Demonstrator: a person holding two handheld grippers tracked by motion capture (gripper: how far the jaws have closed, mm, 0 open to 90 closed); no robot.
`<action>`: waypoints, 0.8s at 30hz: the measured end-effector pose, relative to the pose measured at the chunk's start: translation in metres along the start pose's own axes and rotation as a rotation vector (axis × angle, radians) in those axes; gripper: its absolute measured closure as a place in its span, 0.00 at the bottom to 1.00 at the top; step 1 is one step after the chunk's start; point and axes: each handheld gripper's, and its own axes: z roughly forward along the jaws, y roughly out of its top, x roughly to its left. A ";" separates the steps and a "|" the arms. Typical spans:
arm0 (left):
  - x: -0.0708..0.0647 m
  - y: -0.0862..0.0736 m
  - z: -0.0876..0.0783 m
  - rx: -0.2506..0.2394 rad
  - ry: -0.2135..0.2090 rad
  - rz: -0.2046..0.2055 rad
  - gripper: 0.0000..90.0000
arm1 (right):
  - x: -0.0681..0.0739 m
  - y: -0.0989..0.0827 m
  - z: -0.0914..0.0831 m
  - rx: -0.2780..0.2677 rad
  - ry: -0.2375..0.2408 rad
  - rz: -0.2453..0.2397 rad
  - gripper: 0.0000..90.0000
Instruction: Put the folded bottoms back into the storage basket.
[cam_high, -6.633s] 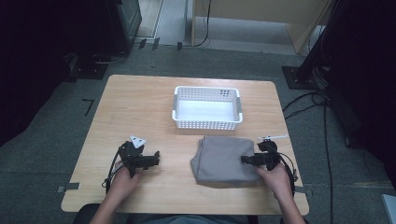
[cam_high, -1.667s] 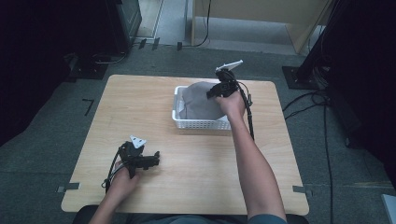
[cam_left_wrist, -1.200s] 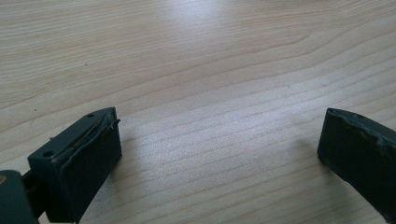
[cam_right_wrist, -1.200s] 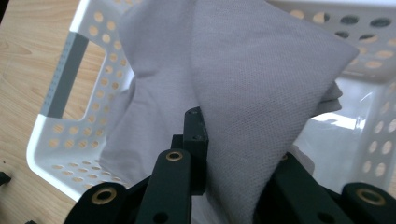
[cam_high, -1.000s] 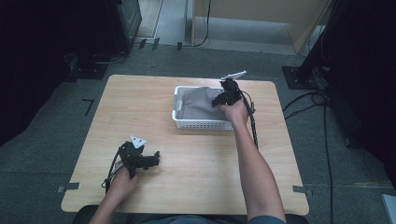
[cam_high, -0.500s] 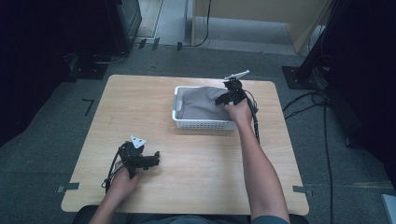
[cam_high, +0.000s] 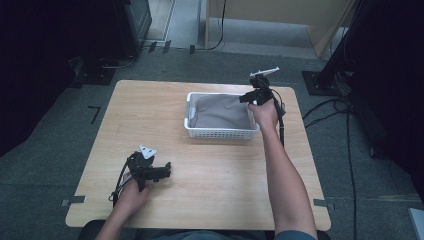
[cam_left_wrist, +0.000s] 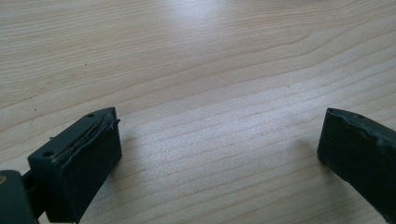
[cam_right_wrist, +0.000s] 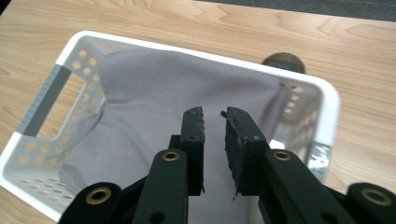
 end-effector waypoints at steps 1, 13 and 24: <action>0.000 0.000 0.000 0.000 0.000 -0.001 0.00 | 0.002 0.000 0.003 0.007 0.000 0.001 0.87; 0.000 0.000 0.000 0.002 -0.001 0.001 0.00 | 0.003 -0.018 0.046 0.090 -0.015 0.004 0.88; 0.000 0.000 0.000 0.002 -0.002 0.001 0.00 | -0.004 -0.030 0.063 0.122 0.002 0.045 0.88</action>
